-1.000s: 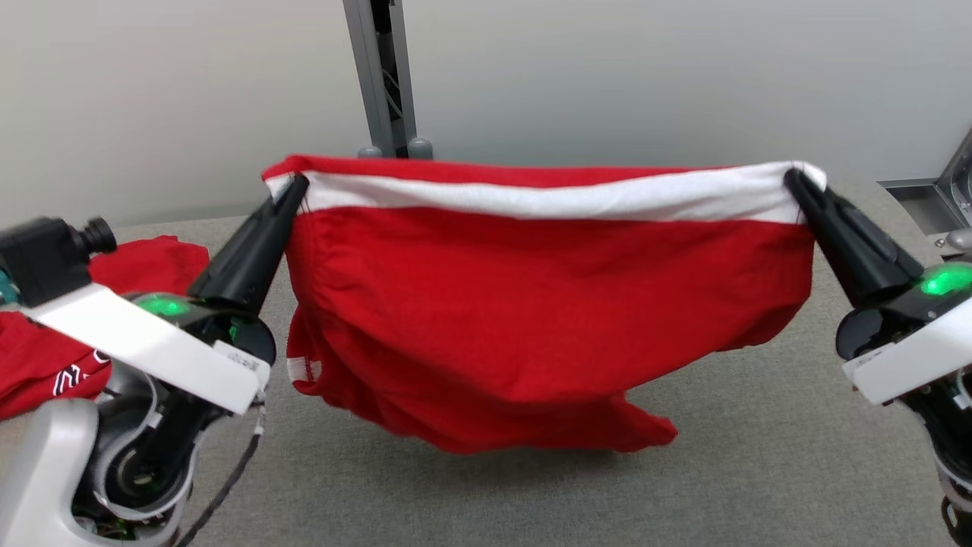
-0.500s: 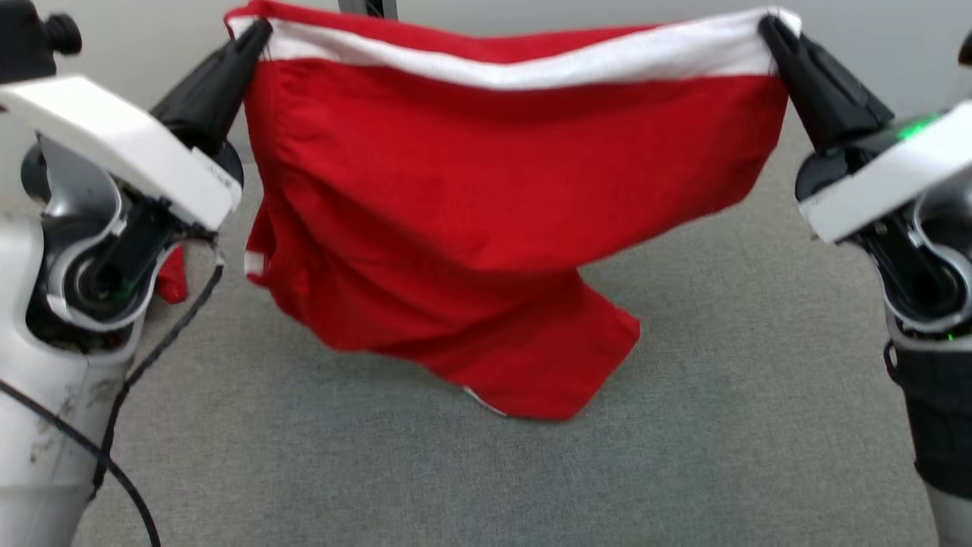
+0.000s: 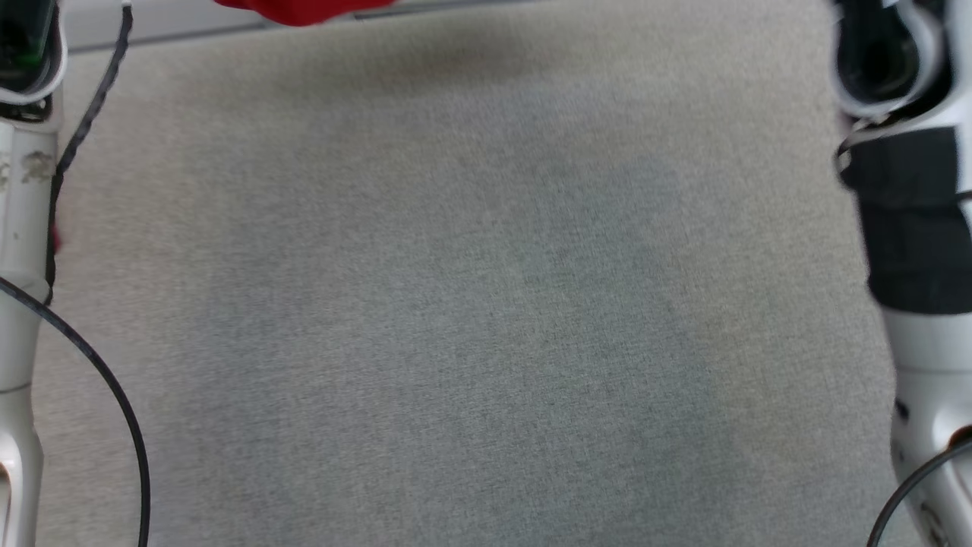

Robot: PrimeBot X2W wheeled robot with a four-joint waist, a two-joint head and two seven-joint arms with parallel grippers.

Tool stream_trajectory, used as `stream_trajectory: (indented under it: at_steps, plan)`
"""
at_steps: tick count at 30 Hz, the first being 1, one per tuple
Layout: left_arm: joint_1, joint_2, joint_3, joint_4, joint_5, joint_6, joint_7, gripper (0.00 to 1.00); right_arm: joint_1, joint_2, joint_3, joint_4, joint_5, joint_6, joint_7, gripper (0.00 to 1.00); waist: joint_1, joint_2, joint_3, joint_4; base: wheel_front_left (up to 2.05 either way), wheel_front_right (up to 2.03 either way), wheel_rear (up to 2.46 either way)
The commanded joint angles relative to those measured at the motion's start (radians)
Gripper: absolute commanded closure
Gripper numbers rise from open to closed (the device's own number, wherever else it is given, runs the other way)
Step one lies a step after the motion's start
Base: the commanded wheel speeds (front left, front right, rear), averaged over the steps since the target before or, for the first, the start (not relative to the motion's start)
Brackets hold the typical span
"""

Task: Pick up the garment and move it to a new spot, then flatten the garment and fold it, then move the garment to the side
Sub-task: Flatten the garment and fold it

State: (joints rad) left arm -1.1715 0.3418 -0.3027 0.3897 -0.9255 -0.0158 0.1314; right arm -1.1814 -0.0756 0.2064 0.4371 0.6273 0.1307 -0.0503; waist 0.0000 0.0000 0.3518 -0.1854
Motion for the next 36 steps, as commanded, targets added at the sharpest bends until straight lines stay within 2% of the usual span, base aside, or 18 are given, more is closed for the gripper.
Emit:
stream_trajectory:
  at_steps: [1, 5, 9, 16, 20, 24, 29, 32, 36]
  plan:
    - [0.019, 0.004, -0.004, 0.039, 0.004, -0.032, -0.023, 1.00, 0.034, 0.000, 0.032, 0.010, 0.020, 0.000, -0.018, 1.00, 0.0000, 0.0000, 0.065, -0.039, 0.00, 0.00, 0.00]
    - [0.073, 0.009, -0.024, 0.122, 0.012, -0.084, -0.087, 1.00, 0.121, -0.025, 0.127, 0.008, 0.068, 0.000, -0.046, 1.00, 0.0000, 0.0000, 0.109, -0.055, 0.00, 0.00, 0.00]
    - [0.170, 0.008, -0.043, 0.129, -0.030, -0.109, -0.140, 1.00, 0.237, -0.071, 0.213, -0.021, 0.124, 0.000, -0.076, 1.00, 0.0000, 0.0000, 0.118, -0.057, 0.00, 0.00, 0.00]
    - [0.432, 0.079, -0.104, -0.023, -0.104, -0.116, -0.231, 1.00, 0.448, -0.180, 0.327, -0.136, 0.236, 0.000, -0.122, 1.00, 0.0000, 0.0000, 0.082, -0.026, 0.00, 0.00, 0.00]
    - [0.572, 0.107, -0.125, -0.097, -0.127, -0.115, -0.292, 1.00, 0.552, -0.236, 0.345, -0.187, 0.277, 0.000, -0.149, 1.00, 0.0000, 0.0000, 0.049, 0.001, 0.00, 0.00, 0.00]
    - [0.685, 0.096, -0.134, -0.134, -0.138, -0.116, -0.354, 1.00, 0.646, -0.278, 0.347, -0.237, 0.306, 0.000, -0.168, 1.00, 0.0000, 0.0000, 0.006, 0.025, 0.00, 0.00, 0.00]
    - [0.831, 0.050, -0.104, -0.182, -0.138, -0.116, -0.391, 1.00, 0.764, -0.322, 0.350, -0.306, 0.334, 0.000, -0.168, 1.00, 0.0000, 0.0000, -0.065, 0.036, 0.00, 0.00, 0.00]
    - [0.933, 0.023, -0.067, -0.224, -0.108, -0.116, -0.397, 1.00, 0.841, -0.352, 0.339, -0.345, 0.344, 0.000, -0.160, 1.00, 0.0000, 0.0000, -0.113, 0.035, 0.00, 0.00, 0.00]
    - [1.082, -0.042, 0.021, -0.303, -0.053, -0.115, -0.398, 1.00, 0.946, -0.379, 0.308, -0.397, 0.336, 0.000, -0.144, 1.00, 0.0000, 0.0000, -0.172, 0.034, 0.00, 0.00, 0.00]
